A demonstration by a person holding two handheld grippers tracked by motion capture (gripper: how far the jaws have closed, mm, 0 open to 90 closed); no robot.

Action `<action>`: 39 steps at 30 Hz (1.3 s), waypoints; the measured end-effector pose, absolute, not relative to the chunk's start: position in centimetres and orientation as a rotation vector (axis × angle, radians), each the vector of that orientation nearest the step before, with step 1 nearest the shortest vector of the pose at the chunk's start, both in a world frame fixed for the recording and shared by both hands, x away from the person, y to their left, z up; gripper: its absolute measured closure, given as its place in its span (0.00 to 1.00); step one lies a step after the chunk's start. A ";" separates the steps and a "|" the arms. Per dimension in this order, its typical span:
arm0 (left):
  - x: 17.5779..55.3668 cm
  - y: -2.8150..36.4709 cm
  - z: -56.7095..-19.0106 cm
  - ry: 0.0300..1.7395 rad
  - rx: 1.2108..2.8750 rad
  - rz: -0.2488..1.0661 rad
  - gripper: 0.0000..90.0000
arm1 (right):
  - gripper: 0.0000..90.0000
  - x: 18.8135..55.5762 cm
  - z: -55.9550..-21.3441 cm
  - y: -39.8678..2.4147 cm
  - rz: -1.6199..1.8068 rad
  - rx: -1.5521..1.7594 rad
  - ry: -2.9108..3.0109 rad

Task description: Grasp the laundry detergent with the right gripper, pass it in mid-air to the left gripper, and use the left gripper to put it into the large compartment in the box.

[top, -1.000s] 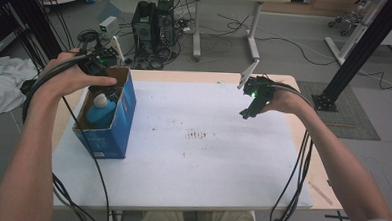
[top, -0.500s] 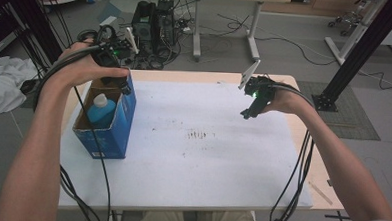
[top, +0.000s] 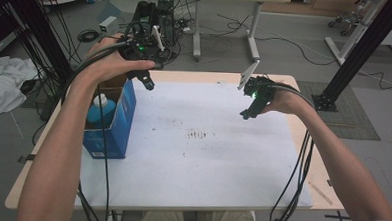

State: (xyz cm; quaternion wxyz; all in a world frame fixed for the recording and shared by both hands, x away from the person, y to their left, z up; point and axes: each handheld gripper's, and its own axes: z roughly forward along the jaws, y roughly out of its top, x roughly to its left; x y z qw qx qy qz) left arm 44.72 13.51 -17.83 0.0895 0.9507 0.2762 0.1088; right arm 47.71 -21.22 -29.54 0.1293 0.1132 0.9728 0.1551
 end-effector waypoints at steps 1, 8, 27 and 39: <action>44.6 13.9 -17.8 0.829 2.840 0.315 0.29 | 0.14 47.5 -29.5 -21.0 0.443 0.317 2.826; 45.5 11.0 -18.1 0.710 2.824 0.333 0.29 | 0.14 47.4 -29.4 -20.9 0.447 0.309 2.824; 47.2 4.6 -20.1 0.509 2.857 0.275 0.29 | 0.14 47.3 -29.3 -20.9 0.445 0.308 2.822; 48.0 1.8 -19.9 0.459 2.836 0.298 0.29 | 0.14 46.5 -28.5 -21.5 0.452 0.317 2.807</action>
